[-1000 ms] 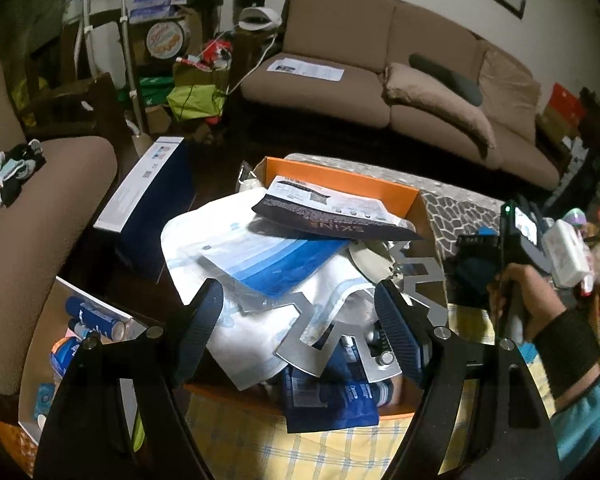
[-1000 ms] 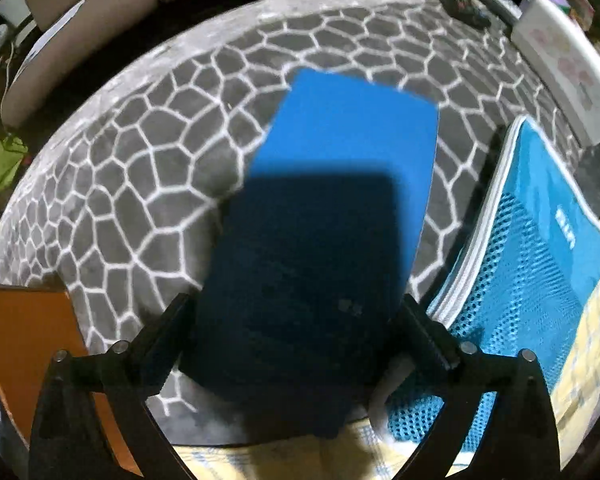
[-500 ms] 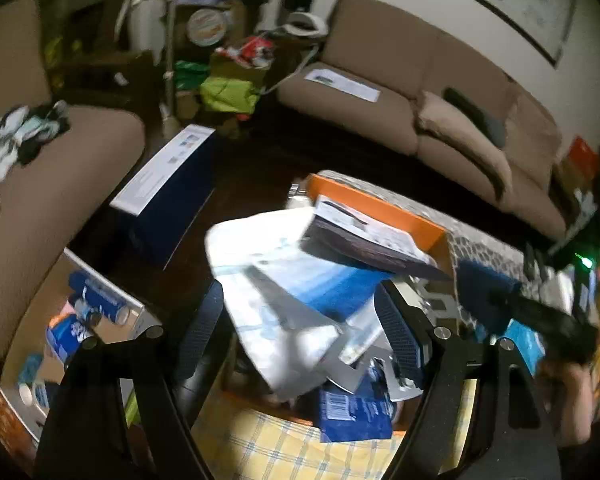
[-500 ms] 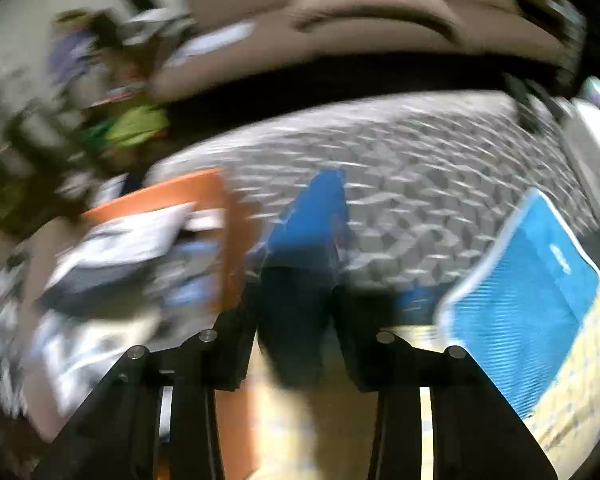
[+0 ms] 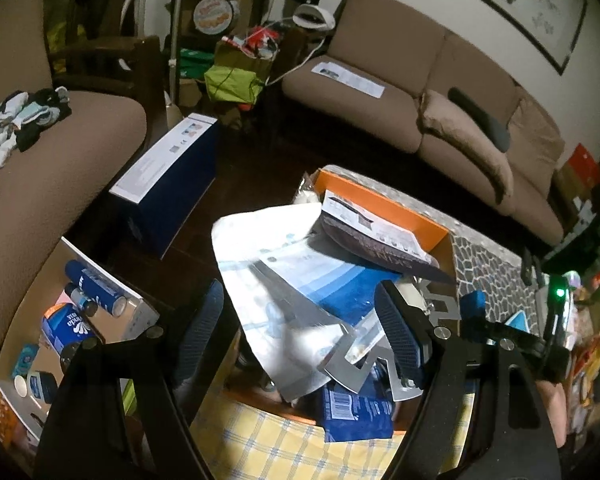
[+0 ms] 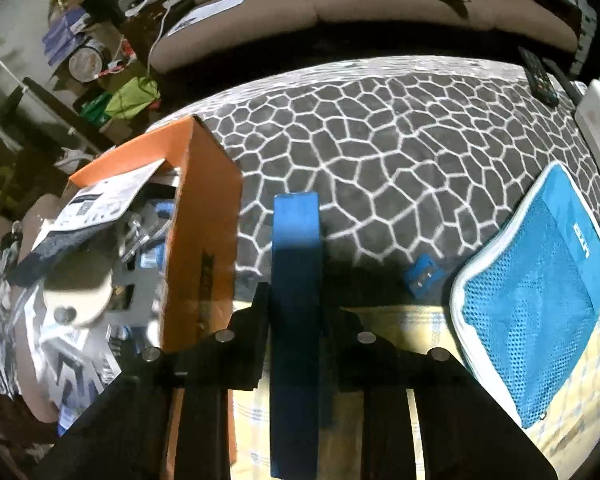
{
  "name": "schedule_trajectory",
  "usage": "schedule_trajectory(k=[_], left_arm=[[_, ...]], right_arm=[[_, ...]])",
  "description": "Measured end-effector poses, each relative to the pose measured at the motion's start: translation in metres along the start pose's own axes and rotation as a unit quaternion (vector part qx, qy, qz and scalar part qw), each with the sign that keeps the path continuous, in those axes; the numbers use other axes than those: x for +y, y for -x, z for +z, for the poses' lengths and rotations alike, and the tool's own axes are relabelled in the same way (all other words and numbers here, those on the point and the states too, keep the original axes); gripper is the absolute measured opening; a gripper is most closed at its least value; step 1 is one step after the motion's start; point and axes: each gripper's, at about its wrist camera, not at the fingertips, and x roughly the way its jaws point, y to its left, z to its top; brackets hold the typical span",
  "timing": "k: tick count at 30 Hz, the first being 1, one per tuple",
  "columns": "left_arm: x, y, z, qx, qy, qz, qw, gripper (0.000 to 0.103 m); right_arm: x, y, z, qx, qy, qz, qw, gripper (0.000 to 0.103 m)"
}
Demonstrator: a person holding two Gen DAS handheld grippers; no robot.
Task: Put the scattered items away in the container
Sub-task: 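Grasp the blue rectangular box with the right gripper and lift it, then carry the blue box into the orange box with the right gripper and release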
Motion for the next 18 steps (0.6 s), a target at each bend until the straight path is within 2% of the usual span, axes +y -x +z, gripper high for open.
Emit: schedule_trajectory(k=[2,6,8,12,15,16,18], left_arm=[[-0.002,0.001,-0.001,-0.002,-0.005,0.005,1.0,0.076],[-0.001,0.007,0.0,-0.014,0.001,0.001,0.9999,0.076],[0.0,0.007,0.001,-0.016,0.001,0.004,0.9999,0.075],[0.004,0.005,0.002,-0.013,0.009,0.004,0.9999,0.075],[0.005,0.006,0.002,-0.016,0.009,0.008,0.9998,0.075],[0.004,0.006,0.002,-0.017,0.009,0.007,0.9998,0.075],[0.004,0.006,0.001,-0.018,0.008,0.007,0.9998,0.075]], right_arm=[[-0.002,0.009,-0.005,-0.008,-0.001,0.001,1.0,0.023],[-0.004,0.045,-0.004,-0.054,-0.018,0.025,0.998,0.023],[0.003,0.071,0.006,-0.077,-0.03,0.065,0.994,0.023],[0.036,0.11,0.024,-0.097,-0.048,0.191,0.976,0.023],[0.065,0.099,0.027,-0.071,-0.062,0.282,0.955,0.023],[0.077,0.084,0.027,-0.051,-0.075,0.314,0.945,0.023],[0.095,0.055,0.024,-0.017,-0.092,0.346,0.934,0.023]])
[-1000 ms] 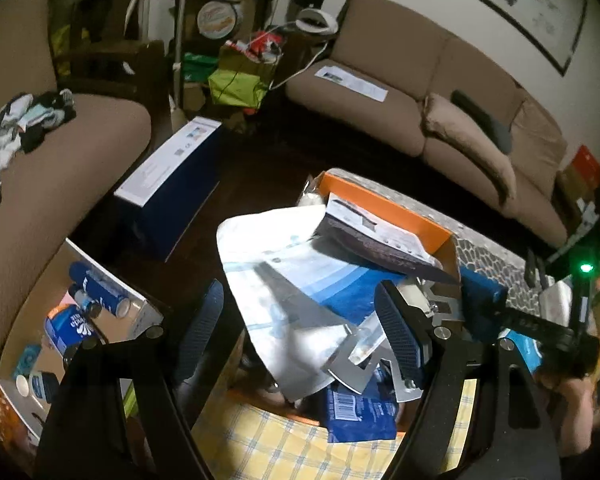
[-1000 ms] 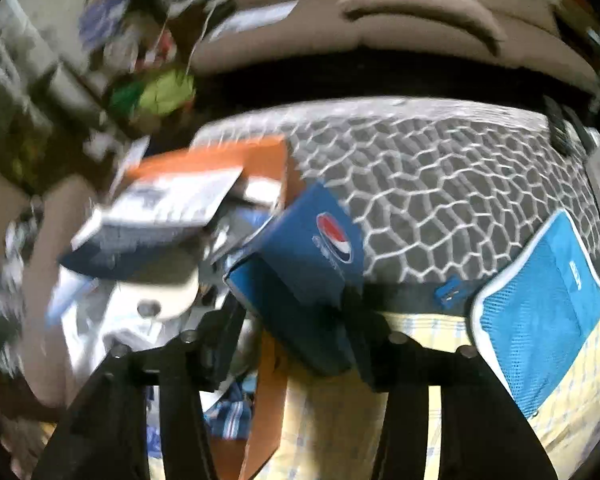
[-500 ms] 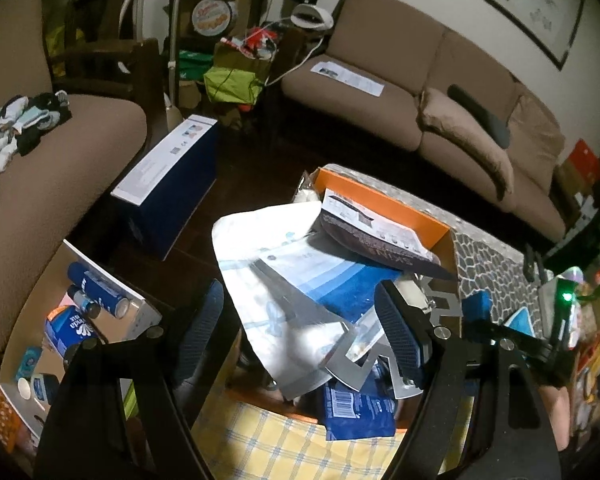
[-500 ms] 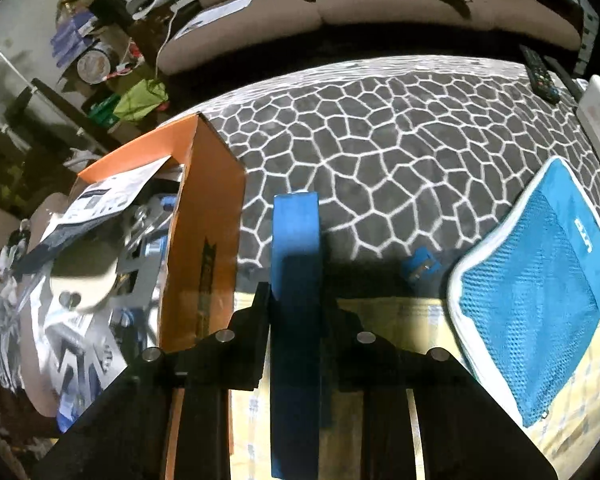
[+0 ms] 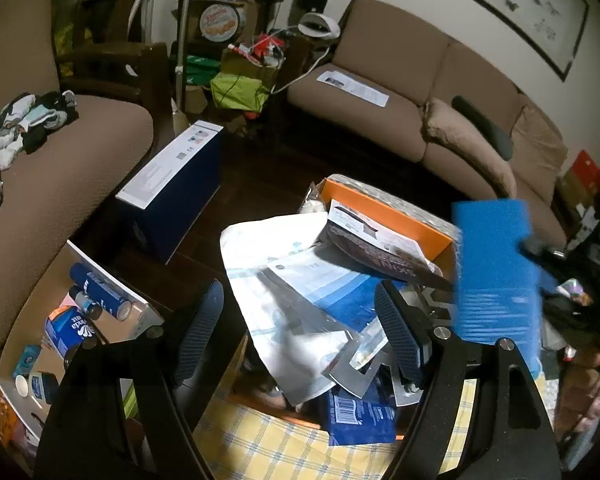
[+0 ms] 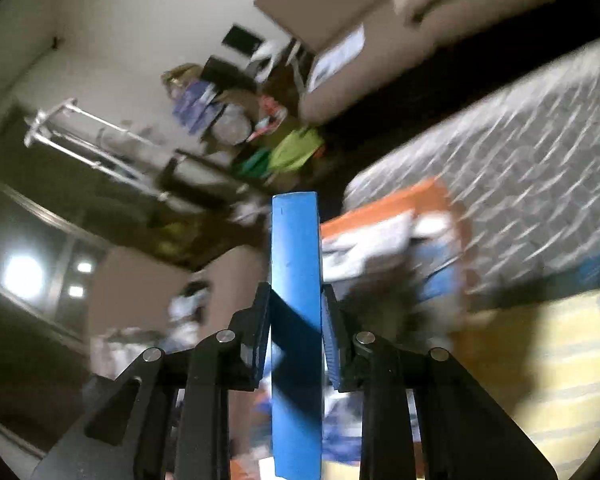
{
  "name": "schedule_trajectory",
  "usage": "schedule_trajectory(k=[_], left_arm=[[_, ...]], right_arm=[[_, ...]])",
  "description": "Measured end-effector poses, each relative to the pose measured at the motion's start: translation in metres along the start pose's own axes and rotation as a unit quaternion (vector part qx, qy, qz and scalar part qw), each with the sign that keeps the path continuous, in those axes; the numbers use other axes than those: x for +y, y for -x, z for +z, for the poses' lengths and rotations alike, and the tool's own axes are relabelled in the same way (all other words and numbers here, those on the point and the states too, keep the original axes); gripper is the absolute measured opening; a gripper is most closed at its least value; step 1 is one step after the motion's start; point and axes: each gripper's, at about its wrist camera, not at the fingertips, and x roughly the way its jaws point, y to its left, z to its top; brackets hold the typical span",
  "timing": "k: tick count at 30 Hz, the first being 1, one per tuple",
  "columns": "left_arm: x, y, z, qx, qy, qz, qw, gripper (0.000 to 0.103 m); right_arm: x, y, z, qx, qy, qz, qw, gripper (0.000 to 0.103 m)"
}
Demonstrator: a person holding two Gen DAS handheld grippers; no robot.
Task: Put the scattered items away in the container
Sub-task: 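Carry the blue box into the orange box with the right gripper and release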
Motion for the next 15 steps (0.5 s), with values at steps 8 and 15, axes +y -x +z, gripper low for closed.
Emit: schedule_trajectory(k=[8,15], left_arm=[[0.002,-0.001,0.002,0.002,0.003,-0.001,1.0,0.075],[-0.003,0.001,0.0,0.006,-0.004,-0.011,0.9999,0.075]], right_arm=[[-0.034,-0.052,0.001,0.022,-0.008,-0.073,0.997,0.036],[-0.028,0.037,0.007,-0.054,0.154,-0.242,0.956,0.067]])
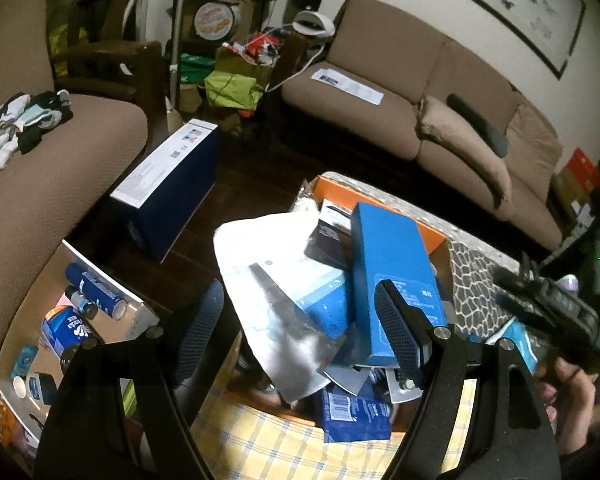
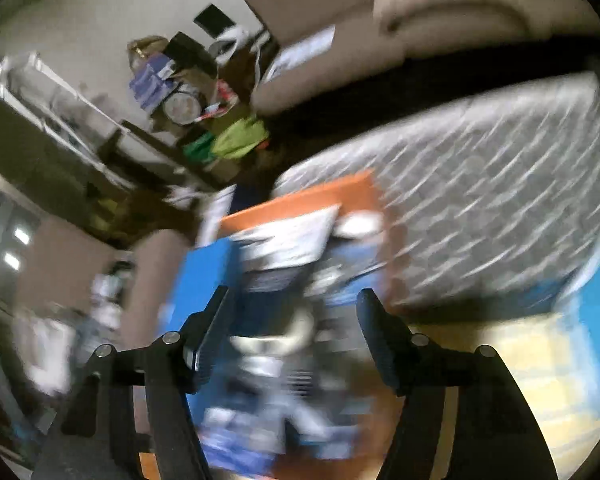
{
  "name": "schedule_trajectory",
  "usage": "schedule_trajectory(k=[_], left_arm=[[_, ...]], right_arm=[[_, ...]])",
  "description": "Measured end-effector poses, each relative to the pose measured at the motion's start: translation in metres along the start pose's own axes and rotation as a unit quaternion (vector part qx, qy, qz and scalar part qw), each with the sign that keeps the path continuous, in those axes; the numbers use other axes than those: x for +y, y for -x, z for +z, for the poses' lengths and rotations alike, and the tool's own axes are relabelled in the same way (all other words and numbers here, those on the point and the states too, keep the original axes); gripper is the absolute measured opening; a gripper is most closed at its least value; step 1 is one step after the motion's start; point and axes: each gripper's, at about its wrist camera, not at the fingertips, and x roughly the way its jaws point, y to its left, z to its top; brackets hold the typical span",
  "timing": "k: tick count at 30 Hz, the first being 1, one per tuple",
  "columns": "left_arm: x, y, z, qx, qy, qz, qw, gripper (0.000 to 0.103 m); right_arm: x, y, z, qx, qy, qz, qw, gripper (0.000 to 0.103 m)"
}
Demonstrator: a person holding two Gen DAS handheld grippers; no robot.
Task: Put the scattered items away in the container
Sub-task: 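Carry the blue box into the orange box with the right gripper and release, then move the left gripper to the teal mesh pouch and grasp its edge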
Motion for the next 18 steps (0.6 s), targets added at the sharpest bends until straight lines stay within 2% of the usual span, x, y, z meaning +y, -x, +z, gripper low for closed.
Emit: schedule_trajectory(k=[1,3,4,5,8,12,15,16,18], left_arm=[[-0.001,0.001,-0.001,0.0,-0.002,-0.002,1.0,0.076],[-0.006,0.001,-0.002,0.0,-0.007,-0.006,1.0,0.076],[-0.008,0.001,-0.003,0.001,-0.011,-0.007,0.9999,0.076],[-0.01,0.001,-0.004,0.002,-0.013,-0.008,0.9999,0.075],[-0.018,0.0,-0.007,0.002,-0.023,-0.011,0.9997,0.076],[-0.028,0.0,-0.01,0.0,-0.041,-0.012,0.9991,0.076],[-0.03,-0.002,-0.011,0.0,-0.047,-0.013,0.9988,0.076],[-0.031,-0.003,-0.011,0.001,-0.048,-0.012,0.9988,0.076],[-0.032,-0.004,-0.011,0.003,-0.049,-0.013,0.9987,0.076]], right_arm=[[-0.014,0.008,-0.002,-0.007,0.033,-0.064,0.997,0.069],[-0.037,0.005,-0.008,0.015,0.068,-0.151,0.986,0.069],[-0.055,-0.002,-0.013,0.036,0.077,-0.19,0.978,0.068],[-0.068,-0.01,-0.017,0.054,0.076,-0.208,0.974,0.067],[-0.099,-0.04,-0.031,0.104,0.052,-0.208,0.971,0.059],[-0.095,-0.086,-0.039,0.146,0.096,-0.185,0.967,0.056],[-0.099,-0.108,-0.041,0.159,0.125,-0.205,0.958,0.055],[-0.104,-0.114,-0.041,0.167,0.121,-0.216,0.954,0.04],[-0.111,-0.111,-0.042,0.16,0.092,-0.202,0.962,0.037]])
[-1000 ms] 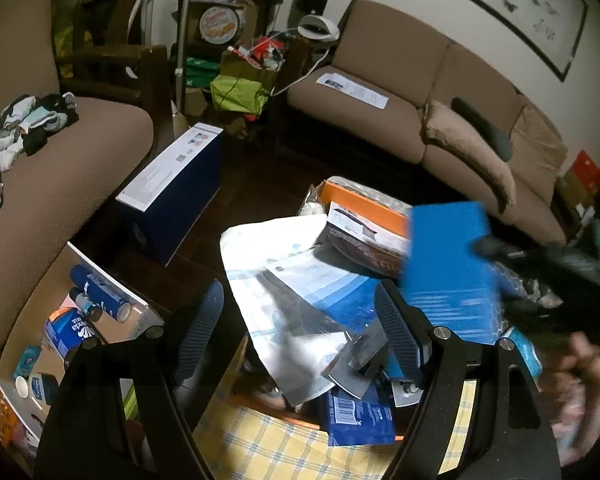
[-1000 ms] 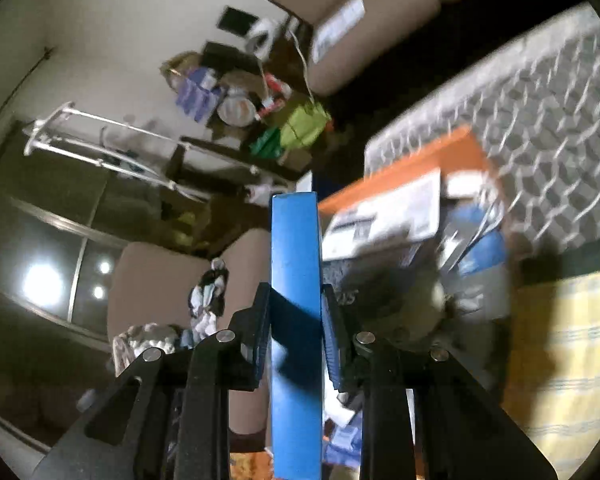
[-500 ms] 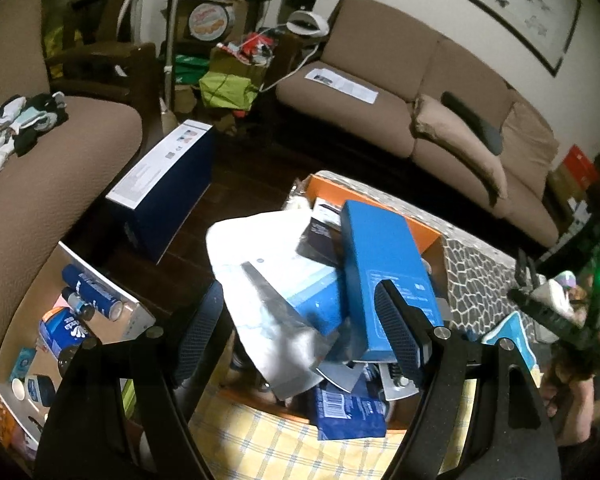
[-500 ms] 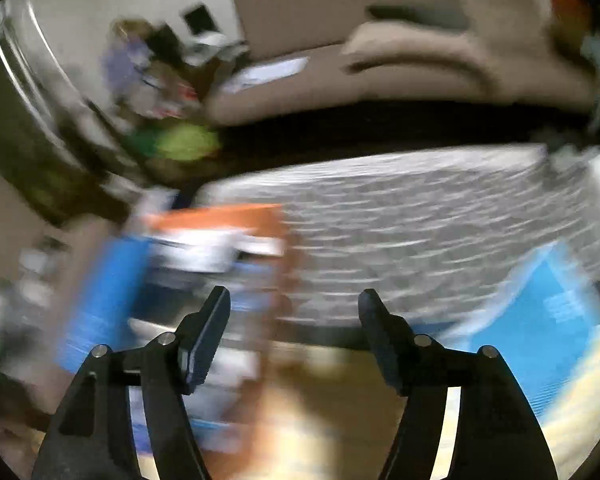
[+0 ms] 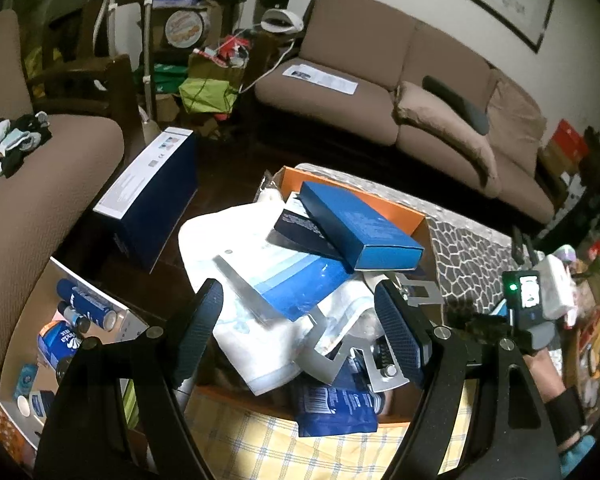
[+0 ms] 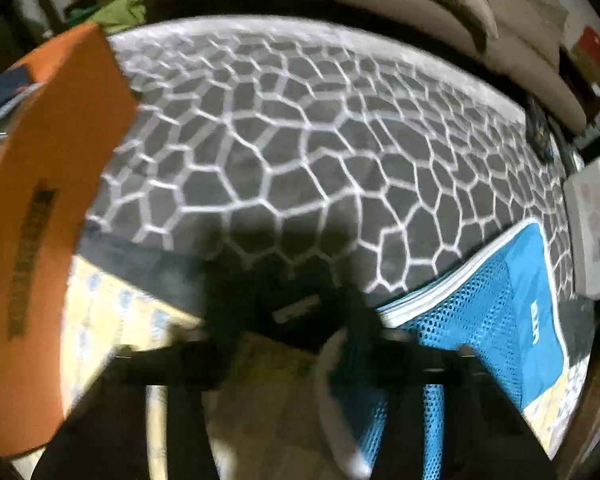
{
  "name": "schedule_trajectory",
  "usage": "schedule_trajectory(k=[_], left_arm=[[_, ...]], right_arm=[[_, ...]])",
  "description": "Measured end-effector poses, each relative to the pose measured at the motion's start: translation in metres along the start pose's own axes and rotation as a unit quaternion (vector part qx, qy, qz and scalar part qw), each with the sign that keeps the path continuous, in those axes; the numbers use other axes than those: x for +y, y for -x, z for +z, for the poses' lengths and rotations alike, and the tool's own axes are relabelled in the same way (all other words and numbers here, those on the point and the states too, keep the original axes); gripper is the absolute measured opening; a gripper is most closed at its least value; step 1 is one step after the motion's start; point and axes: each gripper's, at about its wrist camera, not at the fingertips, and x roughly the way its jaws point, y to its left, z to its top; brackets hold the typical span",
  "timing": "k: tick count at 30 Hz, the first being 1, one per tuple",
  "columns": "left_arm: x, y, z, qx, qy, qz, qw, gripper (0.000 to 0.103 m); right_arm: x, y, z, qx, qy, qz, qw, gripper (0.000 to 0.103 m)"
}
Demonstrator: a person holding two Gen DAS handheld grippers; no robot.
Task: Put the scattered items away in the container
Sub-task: 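Move the left gripper to the teal mesh pouch and grasp its edge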
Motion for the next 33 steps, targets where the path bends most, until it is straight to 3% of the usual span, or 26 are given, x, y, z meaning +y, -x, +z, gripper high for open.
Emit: schedule_trajectory(k=[5,7,11,14,17,18,20,21,22,24,25,27,30,32,33], left_arm=[[-0.005,0.001,-0.001,0.0,-0.006,-0.006,1.0,0.076],[-0.008,0.003,-0.003,-0.003,-0.011,-0.011,0.9999,0.076],[-0.022,0.009,-0.007,-0.009,-0.038,-0.035,0.9986,0.076],[-0.041,0.01,-0.015,0.004,-0.066,-0.083,0.9943,0.076],[-0.074,0.006,-0.037,0.044,-0.099,-0.151,0.9825,0.08],[-0.093,0.004,-0.05,0.06,-0.11,-0.176,0.9763,0.089],[-0.138,-0.007,-0.082,0.1,-0.122,-0.23,0.9604,0.1],[-0.171,-0.021,-0.105,0.132,-0.118,-0.265,0.948,0.103],[-0.193,-0.034,-0.122,0.159,-0.114,-0.271,0.9425,0.103],[-0.243,-0.072,-0.153,0.22,-0.099,-0.237,0.9411,0.102],[-0.257,-0.084,-0.161,0.231,-0.089,-0.228,0.9418,0.102],[-0.291,-0.114,-0.173,0.235,-0.067,-0.207,0.9474,0.102],[-0.335,-0.151,-0.18,0.213,-0.074,-0.136,0.9646,0.102],[-0.352,-0.174,-0.187,0.226,-0.083,-0.107,0.9648,0.102],[-0.356,-0.185,-0.194,0.235,-0.081,-0.09,0.9646,0.094]], right_arm=[[-0.007,0.021,-0.019,-0.026,-0.013,0.015,0.999,0.035],[-0.025,0.053,-0.033,-0.07,-0.062,0.065,0.993,0.035],[-0.068,0.129,-0.072,-0.184,-0.135,0.147,0.963,0.035],[-0.103,0.174,-0.106,-0.213,-0.192,0.164,0.944,0.036],[-0.131,0.2,-0.149,-0.21,-0.218,0.109,0.947,0.036],[-0.142,0.205,-0.167,-0.205,-0.227,0.09,0.948,0.036],[-0.157,0.205,-0.193,-0.192,-0.251,0.065,0.946,0.036],[-0.165,0.201,-0.203,-0.189,-0.263,0.061,0.944,0.036],[-0.174,0.196,-0.217,-0.184,-0.283,0.053,0.94,0.036],[-0.185,0.191,-0.234,-0.177,-0.307,0.035,0.934,0.036],[-0.193,0.189,-0.242,-0.17,-0.318,0.027,0.932,0.036],[-0.201,0.187,-0.245,-0.173,-0.329,0.036,0.928,0.036],[-0.209,0.183,-0.246,-0.171,-0.342,0.04,0.923,0.036],[-0.21,0.178,-0.246,-0.162,-0.34,0.039,0.926,0.036],[-0.21,0.177,-0.246,-0.161,-0.337,0.034,0.927,0.036]])
